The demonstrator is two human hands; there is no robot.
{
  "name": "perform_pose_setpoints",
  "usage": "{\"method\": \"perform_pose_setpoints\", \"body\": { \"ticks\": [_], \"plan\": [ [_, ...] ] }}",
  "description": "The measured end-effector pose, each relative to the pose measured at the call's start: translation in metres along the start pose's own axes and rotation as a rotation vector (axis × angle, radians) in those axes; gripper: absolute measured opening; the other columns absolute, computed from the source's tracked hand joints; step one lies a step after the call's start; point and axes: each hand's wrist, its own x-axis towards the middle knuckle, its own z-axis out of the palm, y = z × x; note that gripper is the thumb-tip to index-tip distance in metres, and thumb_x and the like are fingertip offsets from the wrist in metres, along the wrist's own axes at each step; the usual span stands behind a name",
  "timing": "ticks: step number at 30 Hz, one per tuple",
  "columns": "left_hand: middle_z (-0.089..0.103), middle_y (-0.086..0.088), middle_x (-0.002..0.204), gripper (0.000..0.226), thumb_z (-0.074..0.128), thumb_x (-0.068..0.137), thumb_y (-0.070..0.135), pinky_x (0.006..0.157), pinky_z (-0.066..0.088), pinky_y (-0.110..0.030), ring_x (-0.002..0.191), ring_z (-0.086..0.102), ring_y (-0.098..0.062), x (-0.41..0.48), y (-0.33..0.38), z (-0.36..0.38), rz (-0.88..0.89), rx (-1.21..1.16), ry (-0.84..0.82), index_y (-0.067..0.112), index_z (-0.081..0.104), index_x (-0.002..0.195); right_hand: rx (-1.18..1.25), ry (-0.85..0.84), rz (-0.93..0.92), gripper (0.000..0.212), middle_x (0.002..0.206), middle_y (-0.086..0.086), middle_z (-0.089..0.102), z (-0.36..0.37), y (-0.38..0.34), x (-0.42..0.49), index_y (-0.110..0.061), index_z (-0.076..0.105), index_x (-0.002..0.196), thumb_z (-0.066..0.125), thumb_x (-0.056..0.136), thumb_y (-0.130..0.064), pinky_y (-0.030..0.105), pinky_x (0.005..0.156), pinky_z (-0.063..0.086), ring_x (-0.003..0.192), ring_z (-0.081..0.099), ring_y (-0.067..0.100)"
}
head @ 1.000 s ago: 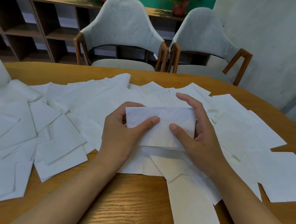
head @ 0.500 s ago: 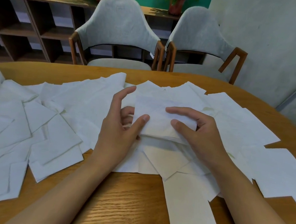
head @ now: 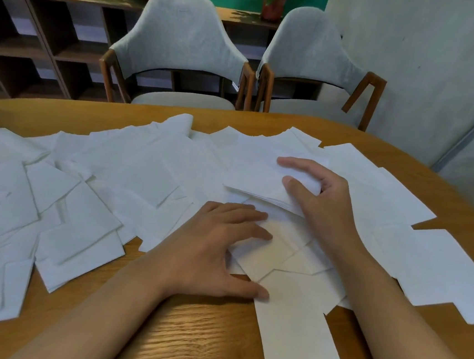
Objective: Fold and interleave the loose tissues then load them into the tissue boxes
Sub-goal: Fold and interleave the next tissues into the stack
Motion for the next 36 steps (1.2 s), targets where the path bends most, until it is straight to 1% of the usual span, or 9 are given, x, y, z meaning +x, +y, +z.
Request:
{"method": "perform_pose_setpoints", "body": {
  "ticks": [3, 7, 9, 13, 16, 19, 24, 32, 36],
  "plan": [
    [0.046, 0.023, 0.157, 0.057, 0.063, 0.083, 0.078, 0.12, 0.028, -0.033, 0.15, 0.028, 0.005, 0.0, 0.001, -0.002, 0.002, -0.033, 0.031, 0.045, 0.066, 0.129, -0.021, 0.001, 0.018, 0.027, 0.108, -0.039, 0.066, 0.001, 0.001, 0.001, -0.034, 0.075, 0.109, 0.064, 0.096, -0.012, -0.005, 0.087, 0.035, 0.113, 0.053, -0.017],
    [0.067, 0.015, 0.135, 0.019, 0.067, 0.097, 0.045, 0.101, 0.049, -0.036, 0.128, 0.056, -0.001, 0.002, 0.001, 0.003, 0.067, -0.021, 0.187, 0.034, 0.079, 0.106, -0.029, -0.002, 0.033, 0.026, 0.108, -0.042, 0.064, 0.001, 0.003, 0.002, -0.035, 0.074, 0.109, 0.064, 0.097, -0.014, -0.007, 0.085, 0.034, 0.113, 0.051, -0.019],
    [0.068, 0.018, 0.129, 0.019, 0.067, 0.095, 0.046, 0.1, 0.049, -0.033, 0.123, 0.057, 0.003, 0.002, 0.003, 0.002, 0.06, -0.056, 0.174, 0.033, 0.079, 0.103, -0.034, -0.001, 0.038, 0.026, 0.106, -0.044, 0.063, 0.001, 0.004, 0.002, -0.036, 0.074, 0.109, 0.064, 0.097, -0.015, -0.008, 0.084, 0.033, 0.112, 0.051, -0.02],
    [0.06, 0.024, 0.138, 0.043, 0.067, 0.083, 0.073, 0.108, 0.037, -0.026, 0.133, 0.045, 0.007, -0.001, 0.005, -0.002, 0.021, -0.102, 0.029, 0.041, 0.076, 0.11, -0.042, -0.008, 0.047, 0.026, 0.104, -0.046, 0.062, 0.003, 0.005, 0.002, -0.039, 0.073, 0.106, 0.064, 0.097, -0.015, -0.009, 0.083, 0.032, 0.112, 0.05, -0.022],
    [0.064, 0.024, 0.128, 0.023, 0.075, 0.085, 0.056, 0.104, 0.04, -0.026, 0.125, 0.051, 0.005, 0.0, 0.007, -0.003, 0.022, -0.139, 0.061, 0.038, 0.079, 0.099, -0.039, -0.015, 0.05, 0.027, 0.104, -0.045, 0.063, 0.003, 0.006, 0.002, -0.038, 0.073, 0.107, 0.064, 0.097, -0.015, -0.009, 0.082, 0.032, 0.112, 0.049, -0.022],
    [0.069, 0.02, 0.11, 0.007, 0.079, 0.084, 0.037, 0.091, 0.051, -0.027, 0.109, 0.06, -0.001, 0.001, 0.013, -0.002, 0.019, -0.188, 0.097, 0.03, 0.079, 0.086, -0.03, -0.018, 0.046, 0.027, 0.106, -0.043, 0.064, 0.004, 0.006, 0.002, -0.037, 0.074, 0.108, 0.064, 0.097, -0.014, -0.008, 0.084, 0.033, 0.112, 0.05, -0.021],
    [0.065, 0.023, 0.113, 0.022, 0.081, 0.082, 0.052, 0.092, 0.049, -0.024, 0.115, 0.058, -0.003, 0.001, 0.015, -0.006, -0.017, -0.247, -0.009, 0.032, 0.079, 0.091, -0.018, -0.03, 0.051, 0.028, 0.116, -0.031, 0.067, 0.003, 0.005, 0.001, -0.038, 0.074, 0.108, 0.064, 0.096, -0.015, -0.005, 0.088, 0.036, 0.117, 0.052, -0.015],
    [0.073, 0.02, 0.101, 0.004, 0.082, 0.085, 0.026, 0.086, 0.055, -0.027, 0.104, 0.067, -0.004, 0.001, 0.016, -0.01, -0.087, -0.36, 0.058, 0.026, 0.078, 0.083, -0.04, -0.043, 0.041, 0.026, 0.114, -0.032, 0.067, 0.004, 0.004, 0.002, -0.038, 0.074, 0.107, 0.064, 0.097, -0.017, -0.007, 0.087, 0.035, 0.115, 0.052, -0.016],
    [0.078, 0.012, 0.089, 0.01, 0.079, 0.086, 0.015, 0.087, 0.058, -0.023, 0.092, 0.074, -0.007, 0.0, 0.021, -0.021, -0.253, -0.604, 0.217, 0.023, 0.076, 0.081, 0.022, -0.124, -0.039, 0.018, 0.111, -0.021, 0.073, 0.003, -0.001, -0.001, -0.028, 0.076, 0.107, 0.059, 0.1, -0.03, 0.007, 0.094, 0.043, 0.115, 0.061, -0.002]
  ]
}}
